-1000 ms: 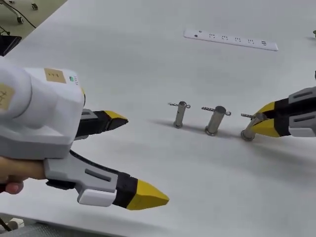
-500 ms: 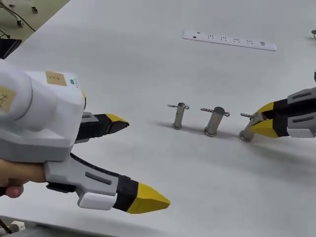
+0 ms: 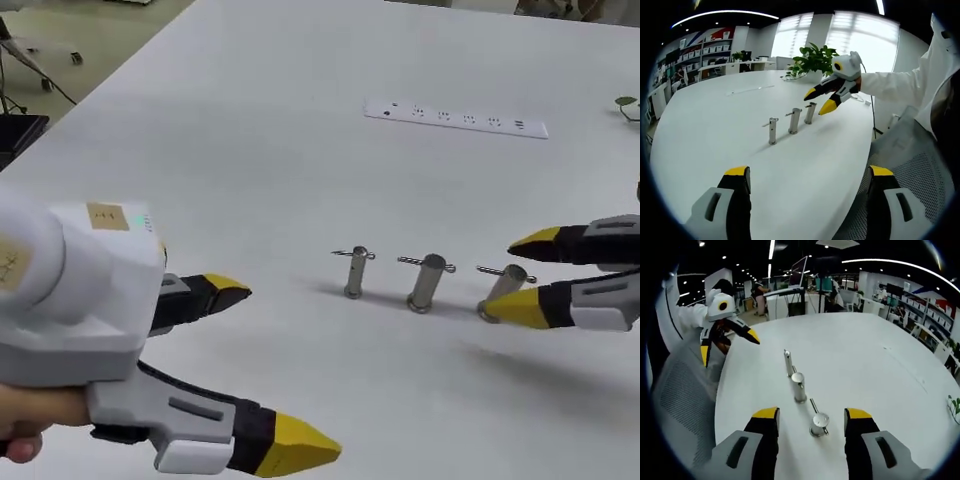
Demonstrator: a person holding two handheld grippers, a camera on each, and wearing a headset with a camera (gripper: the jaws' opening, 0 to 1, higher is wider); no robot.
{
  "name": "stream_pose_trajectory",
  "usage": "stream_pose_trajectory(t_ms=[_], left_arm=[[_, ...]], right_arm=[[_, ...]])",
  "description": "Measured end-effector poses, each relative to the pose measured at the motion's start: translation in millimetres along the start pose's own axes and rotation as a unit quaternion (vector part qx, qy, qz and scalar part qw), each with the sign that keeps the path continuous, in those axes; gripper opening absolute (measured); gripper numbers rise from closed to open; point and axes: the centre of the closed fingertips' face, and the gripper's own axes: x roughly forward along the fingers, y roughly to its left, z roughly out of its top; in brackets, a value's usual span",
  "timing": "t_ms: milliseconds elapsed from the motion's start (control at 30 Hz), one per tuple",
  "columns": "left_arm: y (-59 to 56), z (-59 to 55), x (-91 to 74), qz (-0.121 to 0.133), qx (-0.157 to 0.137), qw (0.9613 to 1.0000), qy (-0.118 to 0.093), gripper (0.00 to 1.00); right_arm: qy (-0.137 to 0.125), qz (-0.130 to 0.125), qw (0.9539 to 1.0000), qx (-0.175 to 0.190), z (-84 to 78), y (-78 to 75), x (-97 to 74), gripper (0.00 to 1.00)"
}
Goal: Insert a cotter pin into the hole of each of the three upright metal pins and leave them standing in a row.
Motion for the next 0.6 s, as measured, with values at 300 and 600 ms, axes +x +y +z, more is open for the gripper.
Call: stream_pose_trajectory(t_ms=[300,600], left_arm=[[19.0,29.8,-11.2,0.062,-0.041,0.9942,-0.077,0.98],[21.9,35.2,-14.4,0.078,-0.058,0.9916,-0.086,0.99]], right_arm=[[-0.065,-0.054,0.9947,0.058,15.1,11.1,-26.3,0.77],[-0.08,-0.091,0.9889,0.086,13.6,17.0,-41.9,0.86]])
